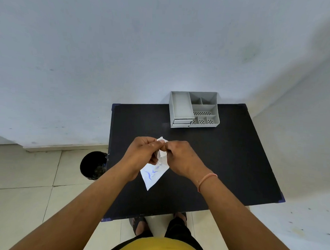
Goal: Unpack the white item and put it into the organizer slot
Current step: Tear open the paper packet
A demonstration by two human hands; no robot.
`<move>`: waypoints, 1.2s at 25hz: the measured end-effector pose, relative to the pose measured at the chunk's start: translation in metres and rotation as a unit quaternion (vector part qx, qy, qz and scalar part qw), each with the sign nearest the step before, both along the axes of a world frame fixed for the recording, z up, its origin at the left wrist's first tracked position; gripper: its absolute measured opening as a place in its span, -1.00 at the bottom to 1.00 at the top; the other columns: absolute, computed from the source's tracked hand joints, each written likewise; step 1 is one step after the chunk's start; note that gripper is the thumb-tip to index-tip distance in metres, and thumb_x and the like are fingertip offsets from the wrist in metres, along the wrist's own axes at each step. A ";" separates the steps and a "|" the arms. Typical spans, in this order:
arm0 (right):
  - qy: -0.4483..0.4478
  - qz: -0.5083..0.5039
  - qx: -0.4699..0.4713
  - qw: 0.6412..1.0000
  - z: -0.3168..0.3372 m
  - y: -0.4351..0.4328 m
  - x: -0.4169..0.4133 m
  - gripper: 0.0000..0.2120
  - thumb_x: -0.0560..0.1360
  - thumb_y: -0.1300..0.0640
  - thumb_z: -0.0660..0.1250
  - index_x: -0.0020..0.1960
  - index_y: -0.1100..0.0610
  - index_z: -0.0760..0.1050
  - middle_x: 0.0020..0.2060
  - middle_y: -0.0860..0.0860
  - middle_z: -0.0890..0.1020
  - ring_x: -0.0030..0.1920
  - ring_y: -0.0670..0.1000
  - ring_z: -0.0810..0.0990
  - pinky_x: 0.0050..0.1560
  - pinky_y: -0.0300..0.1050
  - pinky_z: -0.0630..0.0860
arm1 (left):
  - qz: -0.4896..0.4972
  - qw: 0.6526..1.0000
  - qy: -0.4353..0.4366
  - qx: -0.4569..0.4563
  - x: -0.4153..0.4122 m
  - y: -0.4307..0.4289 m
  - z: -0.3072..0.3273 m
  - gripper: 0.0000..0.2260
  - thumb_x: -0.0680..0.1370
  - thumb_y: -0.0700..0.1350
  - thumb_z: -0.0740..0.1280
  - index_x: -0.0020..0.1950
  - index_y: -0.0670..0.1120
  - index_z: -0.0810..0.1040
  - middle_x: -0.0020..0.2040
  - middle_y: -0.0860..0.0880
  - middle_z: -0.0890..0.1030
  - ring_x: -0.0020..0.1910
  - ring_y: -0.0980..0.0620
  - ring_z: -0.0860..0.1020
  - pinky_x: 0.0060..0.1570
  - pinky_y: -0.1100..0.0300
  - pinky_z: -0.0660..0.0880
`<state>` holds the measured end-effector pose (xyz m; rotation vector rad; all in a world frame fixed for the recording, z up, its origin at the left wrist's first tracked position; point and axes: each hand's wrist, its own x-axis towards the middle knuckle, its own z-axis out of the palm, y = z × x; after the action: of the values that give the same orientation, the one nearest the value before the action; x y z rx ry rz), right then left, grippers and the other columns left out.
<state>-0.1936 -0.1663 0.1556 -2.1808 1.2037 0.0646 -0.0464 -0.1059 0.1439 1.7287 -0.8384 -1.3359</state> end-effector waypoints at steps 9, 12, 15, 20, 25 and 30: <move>0.035 0.011 0.110 0.993 -0.003 0.015 -0.011 -0.56 0.51 0.18 0.50 0.35 0.07 0.51 0.20 0.06 0.65 0.20 0.10 0.64 0.18 -0.09 0.57 | -0.078 0.997 -0.006 -0.001 -0.008 0.017 0.002 -0.62 0.72 0.09 0.29 -0.03 -0.12 0.77 -0.30 -0.05 0.67 -0.32 0.05 0.64 -0.18 0.19 0.66; 0.011 -0.017 0.146 0.989 0.007 0.010 -0.024 -0.35 0.43 0.15 0.57 0.46 -0.02 0.41 0.26 0.02 0.62 0.24 0.09 0.62 0.19 -0.08 0.59 | 0.078 0.992 0.094 0.011 -0.002 0.015 -0.007 -0.59 0.71 0.16 0.28 0.04 -0.14 0.73 -0.33 -0.07 0.57 -0.32 -0.04 0.58 -0.17 0.05 0.61; -0.018 -0.044 0.142 0.989 0.018 0.006 -0.040 -0.23 0.38 0.16 0.59 0.49 -0.10 0.36 0.20 -0.08 0.57 0.18 0.01 0.58 0.14 -0.10 0.65 | 0.251 0.965 0.064 0.040 0.012 0.009 -0.034 -0.63 0.64 0.19 0.37 0.15 -0.11 0.65 -0.19 -0.06 0.57 -0.16 -0.07 0.56 -0.01 -0.07 0.59; -0.201 -0.085 0.153 0.964 0.038 0.003 -0.062 -0.50 0.46 0.16 0.57 0.25 -0.26 0.52 0.08 -0.25 0.69 0.13 -0.12 0.69 0.09 -0.20 0.68 | 0.101 0.937 0.317 0.103 0.018 0.025 -0.063 -0.43 0.58 0.29 0.39 0.49 0.00 0.56 0.40 -0.14 0.67 0.36 -0.21 0.63 0.28 -0.19 0.59; -0.032 -0.036 0.085 0.995 0.027 -0.014 -0.091 -0.69 0.61 0.15 0.37 0.32 -0.07 0.60 -0.04 -0.10 0.73 -0.16 -0.11 0.69 -0.15 -0.24 0.64 | 0.057 0.926 0.366 0.075 0.016 0.012 -0.053 -0.52 0.53 -0.08 0.47 0.45 -0.10 0.59 0.37 -0.25 0.69 0.23 -0.26 0.72 0.02 -0.12 0.75; -0.102 -0.055 -0.006 0.993 0.008 -0.018 -0.100 -0.77 0.55 0.25 0.47 0.17 0.05 0.63 -0.14 -0.20 0.68 -0.23 -0.31 0.66 -0.29 -0.49 0.50 | -0.011 0.945 0.317 0.083 0.028 0.004 -0.043 -0.50 0.49 -0.17 0.49 0.44 -0.05 0.60 0.35 -0.24 0.70 0.29 -0.33 0.68 0.22 -0.25 0.66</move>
<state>-0.2937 -0.1845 0.1637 -2.0709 1.2059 -0.2064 -0.0181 -0.1020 0.1007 1.2708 -0.3833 -1.8722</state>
